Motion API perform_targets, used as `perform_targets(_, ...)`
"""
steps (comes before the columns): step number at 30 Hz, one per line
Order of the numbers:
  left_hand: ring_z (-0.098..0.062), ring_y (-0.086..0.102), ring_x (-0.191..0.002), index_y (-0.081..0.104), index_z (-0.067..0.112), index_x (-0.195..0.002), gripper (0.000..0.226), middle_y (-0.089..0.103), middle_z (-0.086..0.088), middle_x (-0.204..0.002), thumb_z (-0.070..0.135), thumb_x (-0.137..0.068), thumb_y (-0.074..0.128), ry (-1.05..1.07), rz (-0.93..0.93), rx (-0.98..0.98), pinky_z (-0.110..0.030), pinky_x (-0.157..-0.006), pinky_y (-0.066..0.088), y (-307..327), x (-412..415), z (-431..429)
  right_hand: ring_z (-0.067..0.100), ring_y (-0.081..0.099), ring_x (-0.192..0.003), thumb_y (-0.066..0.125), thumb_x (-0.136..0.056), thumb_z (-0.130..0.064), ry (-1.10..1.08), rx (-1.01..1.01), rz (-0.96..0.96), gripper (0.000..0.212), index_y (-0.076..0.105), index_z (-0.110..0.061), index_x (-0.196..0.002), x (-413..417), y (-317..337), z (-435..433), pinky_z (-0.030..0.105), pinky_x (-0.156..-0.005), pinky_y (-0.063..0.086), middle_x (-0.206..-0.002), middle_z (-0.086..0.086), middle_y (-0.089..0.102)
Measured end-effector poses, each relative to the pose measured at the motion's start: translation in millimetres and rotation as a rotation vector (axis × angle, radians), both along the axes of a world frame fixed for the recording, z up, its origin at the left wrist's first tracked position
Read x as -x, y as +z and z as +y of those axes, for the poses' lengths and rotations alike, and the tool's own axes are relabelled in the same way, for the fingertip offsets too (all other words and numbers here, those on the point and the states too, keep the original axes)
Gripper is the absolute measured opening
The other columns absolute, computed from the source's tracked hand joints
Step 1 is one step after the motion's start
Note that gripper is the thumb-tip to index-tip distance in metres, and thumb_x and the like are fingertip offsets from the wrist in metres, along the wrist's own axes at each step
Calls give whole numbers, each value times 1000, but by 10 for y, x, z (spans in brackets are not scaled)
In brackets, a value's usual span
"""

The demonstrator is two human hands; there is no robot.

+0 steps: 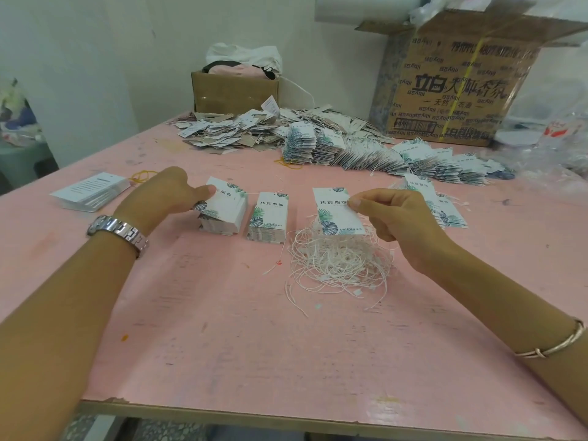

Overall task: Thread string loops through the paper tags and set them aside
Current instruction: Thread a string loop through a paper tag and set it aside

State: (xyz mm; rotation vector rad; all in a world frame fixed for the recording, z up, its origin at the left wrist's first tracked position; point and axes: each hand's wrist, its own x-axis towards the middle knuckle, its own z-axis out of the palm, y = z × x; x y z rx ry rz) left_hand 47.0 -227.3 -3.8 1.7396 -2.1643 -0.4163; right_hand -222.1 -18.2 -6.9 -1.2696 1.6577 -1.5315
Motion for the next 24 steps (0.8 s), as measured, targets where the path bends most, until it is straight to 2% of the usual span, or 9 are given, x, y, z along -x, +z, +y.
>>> perform_targets(3,-18,36,-56,60,-9,-90,62,39,-6,-63,53,-92,57,18,8,-18,-31,-50,24,-5,12,5,13,22,-42,75,-83,-21,1,-1,-4,8,76,-12,-85,-3,1,-1,21,-43,22,-42,-5,37)
perform_targets(5,-18,33,-54,57,-19,-105,73,35,-5,-61,52,-91,60,8,27,-26,-30,-51,22,-13,0,0,13,23,-42,75,-83,-20,1,1,-5,8,76,-13,-84,-5,0,-2,21,-42,23,-42,-5,37)
perform_targets(7,-20,28,-51,58,-17,-82,68,29,-4,-57,51,-90,63,-8,51,-17,-30,-53,19,-12,-11,6,12,23,-41,75,-83,-20,3,3,-4,7,76,-13,-84,-8,-3,-1,21,-42,23,-42,-5,38)
perform_targets(9,-21,27,-51,39,5,-54,63,27,-4,-55,50,-90,63,-24,74,-12,-30,-54,17,27,-10,40,12,24,-41,75,-84,-19,9,6,-5,7,75,-12,-84,-9,-6,2,21,-42,22,-41,-6,39)
perform_targets(10,-22,28,-52,33,9,-53,62,28,-5,-56,49,-91,62,-34,83,-13,-30,-54,18,60,-6,65,11,24,-41,75,-83,-19,13,7,-4,7,75,-11,-84,-11,-6,3,21,-42,22,-41,-7,40)
perform_targets(12,-21,30,-55,39,9,-59,54,33,-7,-64,46,-94,59,-56,164,-17,-31,-55,20,121,27,111,10,25,-40,74,-84,-18,21,12,-4,7,75,-11,-85,-18,-7,8,20,-42,23,-41,-8,43)
perform_targets(16,-14,45,-65,56,16,-75,38,53,-4,-76,48,-95,57,-163,521,-120,-27,-59,29,207,158,301,10,27,-40,74,-85,-15,29,51,19,4,75,-11,-86,-36,-20,17,17,-41,25,-46,-12,53)
perform_targets(20,5,50,-47,63,18,-78,29,58,16,-53,41,-96,58,-349,758,-90,-13,-49,37,153,449,627,2,38,-37,75,-85,-15,1,115,76,5,76,-10,-87,-42,-28,23,8,-42,31,-56,-15,63)
perform_targets(24,6,54,-48,63,20,-76,27,65,16,-60,36,-97,57,-479,848,-60,-8,-50,42,-32,722,927,1,39,-37,75,-85,-15,-14,170,118,2,75,-16,-84,-56,-32,23,6,-43,33,-65,-18,67)
